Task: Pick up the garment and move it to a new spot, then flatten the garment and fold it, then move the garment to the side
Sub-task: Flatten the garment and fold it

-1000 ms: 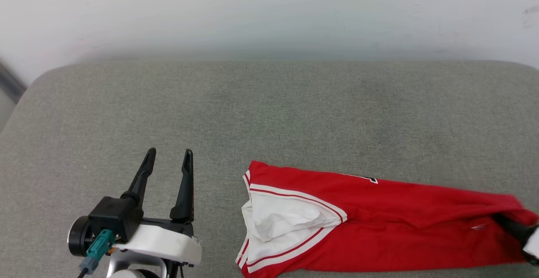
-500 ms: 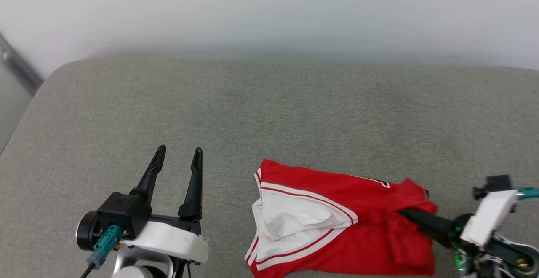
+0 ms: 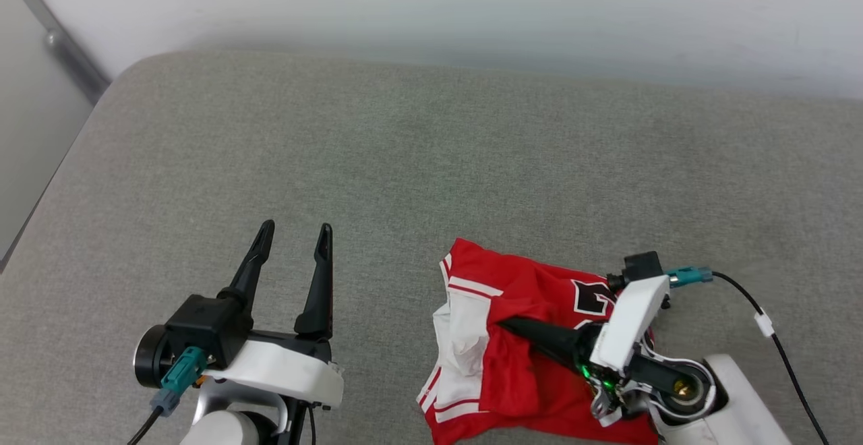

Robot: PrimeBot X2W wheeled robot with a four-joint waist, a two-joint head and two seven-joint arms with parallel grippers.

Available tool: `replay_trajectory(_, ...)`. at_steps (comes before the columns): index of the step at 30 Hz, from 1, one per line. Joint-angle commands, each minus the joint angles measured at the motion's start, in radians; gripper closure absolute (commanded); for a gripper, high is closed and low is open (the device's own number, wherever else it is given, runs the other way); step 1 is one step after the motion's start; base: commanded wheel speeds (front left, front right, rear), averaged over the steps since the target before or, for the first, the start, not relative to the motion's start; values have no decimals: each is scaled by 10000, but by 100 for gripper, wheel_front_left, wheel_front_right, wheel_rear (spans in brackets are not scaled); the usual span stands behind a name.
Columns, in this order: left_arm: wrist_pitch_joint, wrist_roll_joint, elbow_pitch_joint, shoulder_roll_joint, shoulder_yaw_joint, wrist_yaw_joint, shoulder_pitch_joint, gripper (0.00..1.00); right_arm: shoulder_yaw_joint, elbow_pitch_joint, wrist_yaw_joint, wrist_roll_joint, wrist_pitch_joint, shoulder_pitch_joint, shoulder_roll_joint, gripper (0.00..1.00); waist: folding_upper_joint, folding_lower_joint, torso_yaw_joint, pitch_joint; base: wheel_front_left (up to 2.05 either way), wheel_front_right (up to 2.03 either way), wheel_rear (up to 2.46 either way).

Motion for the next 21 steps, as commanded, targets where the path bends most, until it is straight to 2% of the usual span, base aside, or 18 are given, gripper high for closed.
replay_trajectory(1,-55,-39,28,-21,-28,-32,-184,0,135,41,-4,-13,-152,-183,12,0,0,0,49,56,0,0,0)
replay_trajectory(5,-117,-55,163,-56,-34,-42,-191,0,933,112,-4,-232,-619,-475,10,0,0,0,71,134,0,0,0)
replay_trajectory(9,-174,-107,247,-67,-8,-35,-188,0,1688,-283,-4,-1056,-891,-720,-148,0,0,0,7,108,0,0,0)
replay_trajectory(13,-164,-141,257,-63,-14,3,-111,0,2619,-986,-4,-2319,-1400,-880,-650,0,0,0,-137,0,0,0,0)
replay_trajectory(17,-182,-181,309,-81,-34,7,-61,0,3535,-1570,-4,-4102,-2068,-1104,-1507,0,0,0,-305,-92,0,0,0)
replay_trajectory(21,-181,-180,337,-29,7,97,6,0,3619,-1864,-4,-5588,-2845,-1006,-2216,0,0,0,-511,-175,0,0,0)
